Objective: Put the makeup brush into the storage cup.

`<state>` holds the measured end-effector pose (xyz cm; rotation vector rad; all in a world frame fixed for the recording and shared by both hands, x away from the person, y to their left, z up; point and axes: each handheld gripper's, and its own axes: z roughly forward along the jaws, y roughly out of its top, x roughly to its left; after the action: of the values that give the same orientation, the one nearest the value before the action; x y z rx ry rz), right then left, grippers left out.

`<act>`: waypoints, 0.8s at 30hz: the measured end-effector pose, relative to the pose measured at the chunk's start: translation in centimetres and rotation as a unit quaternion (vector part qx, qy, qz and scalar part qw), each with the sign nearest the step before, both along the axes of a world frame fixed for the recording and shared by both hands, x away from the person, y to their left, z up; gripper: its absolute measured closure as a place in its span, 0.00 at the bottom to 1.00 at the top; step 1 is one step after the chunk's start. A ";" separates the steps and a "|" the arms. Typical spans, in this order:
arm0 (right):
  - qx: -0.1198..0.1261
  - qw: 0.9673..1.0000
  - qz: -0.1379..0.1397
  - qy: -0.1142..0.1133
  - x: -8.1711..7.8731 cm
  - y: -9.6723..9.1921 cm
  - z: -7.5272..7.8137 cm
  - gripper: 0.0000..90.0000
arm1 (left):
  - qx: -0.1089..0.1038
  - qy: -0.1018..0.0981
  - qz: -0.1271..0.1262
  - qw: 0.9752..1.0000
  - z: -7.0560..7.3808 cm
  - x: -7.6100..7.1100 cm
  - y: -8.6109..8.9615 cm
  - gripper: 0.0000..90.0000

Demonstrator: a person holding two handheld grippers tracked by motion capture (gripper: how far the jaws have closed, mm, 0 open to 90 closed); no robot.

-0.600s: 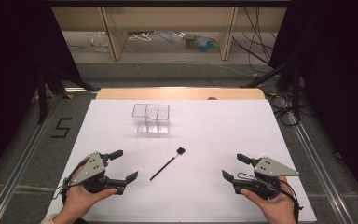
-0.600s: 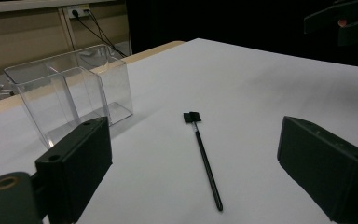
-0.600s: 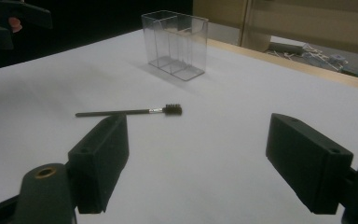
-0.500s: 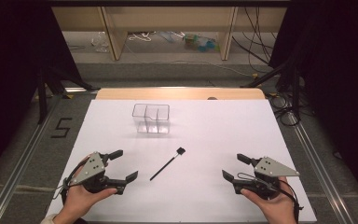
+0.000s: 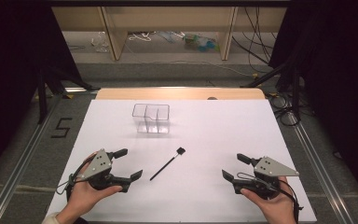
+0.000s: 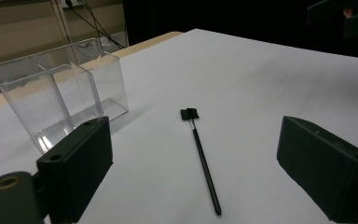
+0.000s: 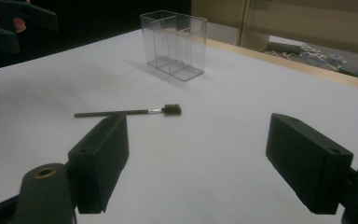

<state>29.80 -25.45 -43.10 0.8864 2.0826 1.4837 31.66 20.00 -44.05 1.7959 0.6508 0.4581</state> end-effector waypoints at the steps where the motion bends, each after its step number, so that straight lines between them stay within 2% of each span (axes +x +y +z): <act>1: 0.000 1.000 0.000 0.000 0.0 0.0 0.0 0.25 | -0.001 0.001 0.000 1.000 0.0 0.2 -0.2 0.12; 9: -0.009 1.000 -0.002 0.006 -0.1 0.0 0.1 0.25 | 0.014 0.009 -0.013 1.000 0.0 1.7 -1.9 0.12; 13: -0.008 1.000 -0.001 0.006 -0.1 0.0 0.1 0.25 | 0.026 0.004 -0.022 0.999 0.0 2.5 -2.8 0.13; 15: -0.006 1.000 -0.001 0.015 -0.2 0.0 0.1 0.25 | 0.023 0.009 -0.021 0.999 -0.1 2.7 -3.3 0.13; 16: -0.009 1.000 0.000 0.005 -0.1 0.0 0.1 0.25 | 0.027 0.007 -0.023 0.999 -0.1 2.9 -3.5 0.13; 18: -0.007 1.000 0.000 0.016 -0.2 0.1 0.1 0.25 | 0.032 0.007 -0.026 0.999 -0.1 3.2 -3.9 0.13; 19: -0.007 1.000 0.000 0.016 -0.2 0.1 0.1 0.25 | 0.032 0.013 -0.027 0.999 -0.2 3.2 -4.0 0.13; 20: -0.007 1.000 0.000 0.016 -0.2 0.1 0.1 0.25 | 0.036 0.007 -0.031 0.999 -0.1 3.4 -4.1 0.13; 23: -0.006 1.000 0.000 0.017 -0.2 0.1 0.1 0.25 | 0.039 0.006 -0.031 0.999 -0.1 3.7 -4.5 0.13; 24: -0.009 1.000 0.000 0.006 -0.1 0.0 0.1 0.25 | 0.034 0.011 -0.027 0.999 -0.1 3.7 -4.7 0.13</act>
<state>29.72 -25.46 -43.02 0.8895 2.1008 1.4617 35.41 15.29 -44.16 1.8812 0.6078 0.4287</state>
